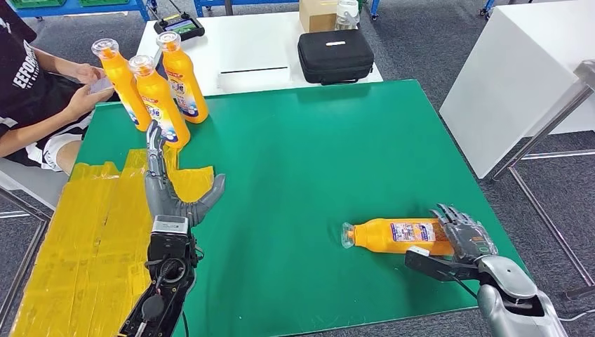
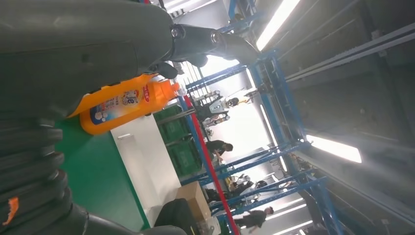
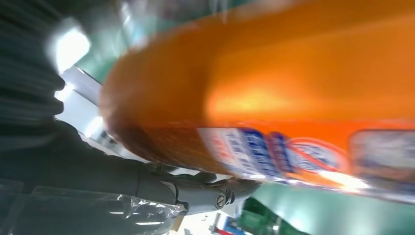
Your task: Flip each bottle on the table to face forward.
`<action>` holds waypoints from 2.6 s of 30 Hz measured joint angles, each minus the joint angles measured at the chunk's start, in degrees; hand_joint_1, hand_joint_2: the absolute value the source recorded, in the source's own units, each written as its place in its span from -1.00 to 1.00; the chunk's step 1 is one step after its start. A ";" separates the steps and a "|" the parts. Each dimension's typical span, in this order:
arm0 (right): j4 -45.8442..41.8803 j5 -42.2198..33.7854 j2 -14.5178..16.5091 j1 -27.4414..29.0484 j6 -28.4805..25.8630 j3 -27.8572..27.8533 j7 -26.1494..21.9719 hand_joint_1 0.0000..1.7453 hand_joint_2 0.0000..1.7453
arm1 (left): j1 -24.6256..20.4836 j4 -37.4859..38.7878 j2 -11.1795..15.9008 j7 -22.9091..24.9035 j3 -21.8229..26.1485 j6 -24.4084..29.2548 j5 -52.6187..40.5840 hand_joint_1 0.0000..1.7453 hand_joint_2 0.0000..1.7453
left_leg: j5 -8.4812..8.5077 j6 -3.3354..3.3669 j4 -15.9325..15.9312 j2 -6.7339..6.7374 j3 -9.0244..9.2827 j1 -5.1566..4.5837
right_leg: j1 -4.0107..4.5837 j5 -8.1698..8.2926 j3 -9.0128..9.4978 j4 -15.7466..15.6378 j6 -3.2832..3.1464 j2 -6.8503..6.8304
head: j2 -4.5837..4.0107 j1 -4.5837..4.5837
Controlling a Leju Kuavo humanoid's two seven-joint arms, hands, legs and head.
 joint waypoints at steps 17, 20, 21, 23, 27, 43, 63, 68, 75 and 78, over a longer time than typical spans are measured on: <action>-3.79 -0.22 -0.66 -0.93 2.22 9.79 0.25 -0.54 1.00 | -1.10 0.50 -0.67 0.39 0.00 -1.00 0.00 -1.00 1.00 | -0.03 -0.04 0.00 0.00 0.01 0.00 | -0.01 -0.02 0.00 0.00 0.02 0.01 | 0.00 0.01; -2.49 -0.86 -0.46 -2.67 3.24 12.21 0.03 0.97 1.00 | -1.23 0.71 -0.94 0.39 0.00 -0.95 0.00 -1.00 1.00 | -0.04 -0.06 0.00 0.07 0.07 0.01 | 0.01 -0.01 0.02 0.00 0.00 0.05 | 0.00 0.00; -1.71 -1.36 -0.43 -3.28 3.44 12.93 -0.07 1.00 1.00 | -1.30 0.81 -1.00 0.39 0.00 -0.87 0.00 -1.00 1.00 | -0.05 -0.06 0.00 0.08 0.09 0.01 | 0.01 0.00 0.03 0.00 0.00 0.06 | 0.00 0.01; -0.14 -2.45 -0.38 -4.15 3.60 14.08 -0.22 1.00 1.00 | -1.41 1.06 -1.07 0.39 0.00 -0.60 0.01 -1.00 1.00 | -0.05 -0.06 0.00 0.09 0.12 0.01 | 0.02 0.00 0.07 -0.01 -0.01 0.06 | 0.00 0.01; 2.17 -3.68 -0.45 -5.39 3.53 15.13 0.12 1.00 1.00 | -1.39 1.60 -1.09 0.37 0.01 -0.01 0.23 -1.00 1.00 | -0.04 -0.07 0.00 0.08 0.21 0.01 | 0.02 0.00 0.17 -0.01 -0.01 0.05 | 0.00 0.01; 5.29 -8.32 6.30 -6.49 -15.09 13.59 1.34 1.00 1.00 | -0.20 1.38 -1.09 0.54 0.04 -0.90 -1.00 -1.00 1.00 | 0.10 -0.03 -0.02 0.05 0.05 0.03 | 0.03 0.09 0.07 0.03 -0.09 0.03 | 0.00 -0.02; -4.33 -49.61 22.99 -4.46 -23.57 3.36 -17.42 1.00 1.00 | -1.34 -1.36 1.12 13.42 -7.29 -23.74 -0.05 -1.00 1.00 | 0.09 -0.09 -0.01 -0.07 -0.44 0.14 | 0.08 0.00 -0.36 0.04 -0.05 -0.09 | 0.00 0.01; -1.33 -53.54 24.35 -7.64 -21.93 4.20 -19.95 1.00 1.00 | -2.24 -1.34 2.00 15.67 -9.15 -28.71 2.16 -1.00 1.00 | 0.10 -0.10 -0.01 -0.06 -0.45 0.15 | 0.11 0.00 -0.37 0.05 -0.05 -0.08 | 0.00 0.01; 3.33 -54.44 25.95 -10.96 -21.60 6.99 -21.08 1.00 1.00 | -2.53 -1.33 2.82 16.91 -10.25 -34.03 5.36 -1.00 1.00 | 0.11 -0.11 -0.01 -0.07 -0.49 0.16 | 0.11 -0.02 -0.41 0.06 -0.06 -0.09 | 0.00 0.01; 5.81 -54.51 26.43 -12.82 -21.62 8.70 -21.42 1.00 1.00 | -3.19 -1.14 3.01 17.50 -10.54 -35.33 5.74 -1.00 1.00 | 0.11 -0.11 -0.01 -0.06 -0.50 0.16 | 0.10 -0.01 -0.43 0.06 -0.05 -0.08 | 0.00 0.01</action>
